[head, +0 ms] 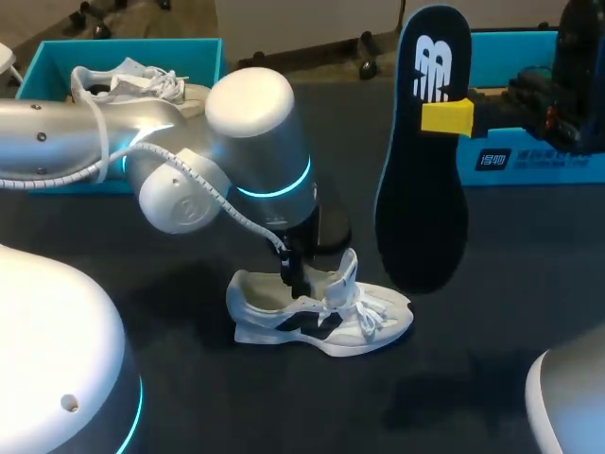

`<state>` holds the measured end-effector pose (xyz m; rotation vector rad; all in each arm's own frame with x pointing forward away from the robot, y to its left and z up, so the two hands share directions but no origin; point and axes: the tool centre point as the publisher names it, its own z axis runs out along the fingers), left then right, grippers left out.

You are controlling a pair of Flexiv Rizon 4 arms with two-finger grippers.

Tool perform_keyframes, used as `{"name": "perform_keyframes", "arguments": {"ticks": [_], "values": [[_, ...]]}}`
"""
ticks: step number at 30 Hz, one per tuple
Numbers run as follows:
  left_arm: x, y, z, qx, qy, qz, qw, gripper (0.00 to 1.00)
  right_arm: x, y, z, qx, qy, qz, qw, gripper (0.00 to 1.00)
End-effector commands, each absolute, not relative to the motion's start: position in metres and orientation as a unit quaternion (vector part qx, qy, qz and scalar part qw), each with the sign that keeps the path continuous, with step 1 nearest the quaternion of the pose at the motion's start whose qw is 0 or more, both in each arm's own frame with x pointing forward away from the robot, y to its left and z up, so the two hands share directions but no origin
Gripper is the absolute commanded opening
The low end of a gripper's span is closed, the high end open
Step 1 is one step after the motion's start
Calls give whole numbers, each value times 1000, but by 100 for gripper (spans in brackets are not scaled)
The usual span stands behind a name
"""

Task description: Take the shoe out of the shoebox, open the shoe tongue, remove and reinsert the insole, then place the shoe into the shoebox

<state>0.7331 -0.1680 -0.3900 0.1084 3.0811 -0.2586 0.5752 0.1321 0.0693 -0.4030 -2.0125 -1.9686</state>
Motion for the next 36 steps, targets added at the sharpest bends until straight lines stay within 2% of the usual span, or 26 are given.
{"name": "perform_keyframes", "arguments": {"ticks": [1, 4, 6, 16, 24, 36], "values": [[734, -170, -397, 36, 996, -84, 20, 55, 579, 135, 70, -139, -701, -683, 150, 0], [733, -170, -400, 36, 996, -83, 18, 29, 579, 135, 70, -139, -701, -683, 150, 0], [732, -170, -401, 39, 996, -82, 17, 0, 579, 135, 70, -139, -701, -683, 150, 0], [730, -164, -395, 49, 995, -88, 22, 0, 579, 135, 70, -139, -701, -683, 150, 0], [722, -157, -367, 112, 989, -97, 25, 0, 579, 135, 70, -139, -701, -683, 150, 0], [702, -146, -310, 372, 923, -93, 32, 0, 579, 135, 70, -139, -701, -683, 150, 0]]}}
